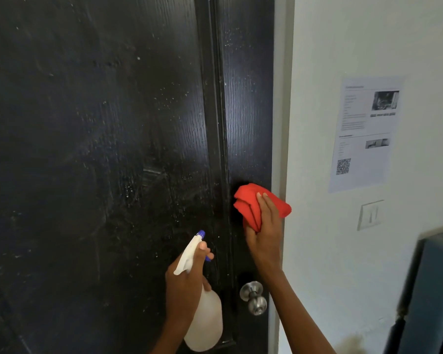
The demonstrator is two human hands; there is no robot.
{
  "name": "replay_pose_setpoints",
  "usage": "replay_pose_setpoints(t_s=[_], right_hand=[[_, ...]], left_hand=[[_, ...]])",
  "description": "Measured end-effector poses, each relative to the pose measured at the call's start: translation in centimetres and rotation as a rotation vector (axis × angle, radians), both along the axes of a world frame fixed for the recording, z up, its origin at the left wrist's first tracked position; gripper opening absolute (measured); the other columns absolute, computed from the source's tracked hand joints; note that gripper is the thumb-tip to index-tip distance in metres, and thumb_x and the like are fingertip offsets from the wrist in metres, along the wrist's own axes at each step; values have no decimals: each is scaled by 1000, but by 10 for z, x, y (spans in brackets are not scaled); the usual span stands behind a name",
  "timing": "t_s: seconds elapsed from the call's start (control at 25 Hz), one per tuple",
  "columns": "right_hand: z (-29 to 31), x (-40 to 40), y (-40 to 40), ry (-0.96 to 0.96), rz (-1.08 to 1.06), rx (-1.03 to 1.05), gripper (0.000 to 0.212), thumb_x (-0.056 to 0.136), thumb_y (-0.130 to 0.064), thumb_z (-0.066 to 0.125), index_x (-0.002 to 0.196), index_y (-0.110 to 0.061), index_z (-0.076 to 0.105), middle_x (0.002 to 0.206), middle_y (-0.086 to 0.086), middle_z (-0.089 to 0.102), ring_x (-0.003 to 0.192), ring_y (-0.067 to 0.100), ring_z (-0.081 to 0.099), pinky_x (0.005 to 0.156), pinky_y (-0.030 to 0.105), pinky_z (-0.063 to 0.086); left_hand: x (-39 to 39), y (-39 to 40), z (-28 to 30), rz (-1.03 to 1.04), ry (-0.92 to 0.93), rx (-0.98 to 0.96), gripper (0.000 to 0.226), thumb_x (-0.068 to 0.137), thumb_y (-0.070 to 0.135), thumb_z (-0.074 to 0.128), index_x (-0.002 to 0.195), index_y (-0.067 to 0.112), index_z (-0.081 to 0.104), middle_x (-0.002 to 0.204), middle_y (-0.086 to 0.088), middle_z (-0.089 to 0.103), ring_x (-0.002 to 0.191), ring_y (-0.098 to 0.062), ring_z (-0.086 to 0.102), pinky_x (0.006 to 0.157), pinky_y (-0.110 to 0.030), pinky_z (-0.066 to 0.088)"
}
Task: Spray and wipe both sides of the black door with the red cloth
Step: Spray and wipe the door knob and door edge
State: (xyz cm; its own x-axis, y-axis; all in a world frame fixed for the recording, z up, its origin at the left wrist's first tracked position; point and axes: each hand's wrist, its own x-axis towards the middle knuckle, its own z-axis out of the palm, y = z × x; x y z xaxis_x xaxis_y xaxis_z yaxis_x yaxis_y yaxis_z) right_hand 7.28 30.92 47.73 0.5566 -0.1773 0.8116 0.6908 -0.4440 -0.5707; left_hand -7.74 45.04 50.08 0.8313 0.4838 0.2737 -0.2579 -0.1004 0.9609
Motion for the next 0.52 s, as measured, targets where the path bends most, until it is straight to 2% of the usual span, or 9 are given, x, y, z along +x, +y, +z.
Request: replay_pose_setpoints(t_s=[0.08,0.12,0.2,0.28,0.32,0.4,0.52], right_hand=[[13,-18,-7,72,146,255,77,88,-13,71,145,-55,39,142,-23,53,131,5,52,108,32,46],[19,-29,-10,124,259,422,67,87,-22,71,139,-55,46,133,-29,58,124,5,58,104,30,50],[24,-43,-17,220,486,691,56,82,-26,71,133,-42,55,124,-18,68,118,19,64,98,34,55],[23,-54,-24,303,655,770,59,79,-23,71,135,-31,56,125,-4,71,116,29,66,95,42,57],[25,-60,-27,342,711,745,60,78,-25,72,136,-30,55,125,-3,70,115,29,67,93,44,58],[30,-70,-32,401,704,553,64,76,-39,77,135,-36,53,125,-12,69,115,19,68,87,37,60],[34,-82,-35,414,618,190,62,81,-42,75,135,-43,47,122,-34,60,115,-2,62,81,19,57]], left_hand=[[5,1,8,-31,-3,-44,20,93,36,66,102,19,74,87,1,77,45,-24,55,51,-24,51],[8,3,13,-52,-8,-53,16,93,30,69,105,20,73,87,-1,77,46,-23,55,52,-24,52],[12,5,25,-105,-32,-22,16,92,21,72,108,20,73,86,-5,76,47,-20,55,55,-23,53],[15,5,37,-154,-72,39,20,91,16,73,110,20,73,83,-8,74,48,-18,56,57,-22,53],[16,4,43,-170,-97,66,22,91,14,73,112,19,72,84,-7,73,48,-17,56,57,-22,53],[19,-1,52,-188,-137,100,25,90,12,73,114,17,71,87,-5,72,47,-16,56,56,-23,53],[19,-8,52,-219,-125,122,16,89,19,76,104,16,72,69,-1,68,48,-15,57,58,-22,51]])
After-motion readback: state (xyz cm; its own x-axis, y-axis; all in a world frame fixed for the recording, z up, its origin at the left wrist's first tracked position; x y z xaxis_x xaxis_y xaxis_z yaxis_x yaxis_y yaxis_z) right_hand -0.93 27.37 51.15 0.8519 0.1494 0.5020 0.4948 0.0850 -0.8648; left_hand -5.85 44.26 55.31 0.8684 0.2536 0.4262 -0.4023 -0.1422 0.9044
